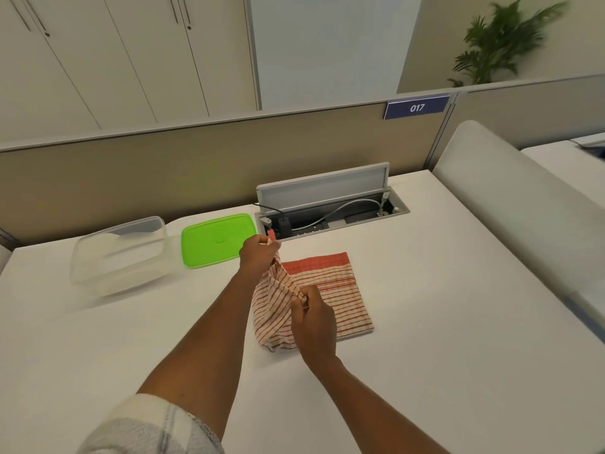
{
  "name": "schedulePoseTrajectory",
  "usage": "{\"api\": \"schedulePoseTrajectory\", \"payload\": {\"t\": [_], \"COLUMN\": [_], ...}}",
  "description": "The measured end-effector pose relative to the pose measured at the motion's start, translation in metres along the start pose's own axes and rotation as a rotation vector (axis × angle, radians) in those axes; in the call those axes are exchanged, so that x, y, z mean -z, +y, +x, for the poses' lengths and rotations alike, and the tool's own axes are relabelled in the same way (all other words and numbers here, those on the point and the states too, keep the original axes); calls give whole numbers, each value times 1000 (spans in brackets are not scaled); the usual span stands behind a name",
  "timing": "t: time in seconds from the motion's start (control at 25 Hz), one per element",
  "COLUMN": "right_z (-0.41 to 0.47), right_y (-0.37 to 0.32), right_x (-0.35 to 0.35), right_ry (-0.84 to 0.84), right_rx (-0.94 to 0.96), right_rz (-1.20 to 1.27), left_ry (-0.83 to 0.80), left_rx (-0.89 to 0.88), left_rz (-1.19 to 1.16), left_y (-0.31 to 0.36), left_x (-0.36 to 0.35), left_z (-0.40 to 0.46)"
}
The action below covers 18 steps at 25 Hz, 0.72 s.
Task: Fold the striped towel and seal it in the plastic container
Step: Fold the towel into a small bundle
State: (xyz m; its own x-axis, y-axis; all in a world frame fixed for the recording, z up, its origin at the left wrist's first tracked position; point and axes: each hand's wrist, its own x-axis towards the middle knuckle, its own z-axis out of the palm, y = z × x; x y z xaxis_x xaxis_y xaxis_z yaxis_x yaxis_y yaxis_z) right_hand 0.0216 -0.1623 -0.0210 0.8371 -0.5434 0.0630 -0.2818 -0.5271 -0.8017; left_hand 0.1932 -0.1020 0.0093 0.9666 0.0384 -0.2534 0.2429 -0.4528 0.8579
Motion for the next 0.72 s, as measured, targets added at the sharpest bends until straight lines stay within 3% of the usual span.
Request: {"api": "schedulePoseTrajectory", "payload": {"t": [0.32,0.72], "right_z": [22,39], "right_y": [70,130], "right_x": [56,90], "right_ry": [12,-211], "right_rx": [-173,-286], "right_rz": [-75,-246], "left_ry": [-9,-80], "left_rx": [29,-7], "left_rz": [66,190], "left_y": [24,21], "left_x": [-92,-175], "left_z": [-10,-16]}}
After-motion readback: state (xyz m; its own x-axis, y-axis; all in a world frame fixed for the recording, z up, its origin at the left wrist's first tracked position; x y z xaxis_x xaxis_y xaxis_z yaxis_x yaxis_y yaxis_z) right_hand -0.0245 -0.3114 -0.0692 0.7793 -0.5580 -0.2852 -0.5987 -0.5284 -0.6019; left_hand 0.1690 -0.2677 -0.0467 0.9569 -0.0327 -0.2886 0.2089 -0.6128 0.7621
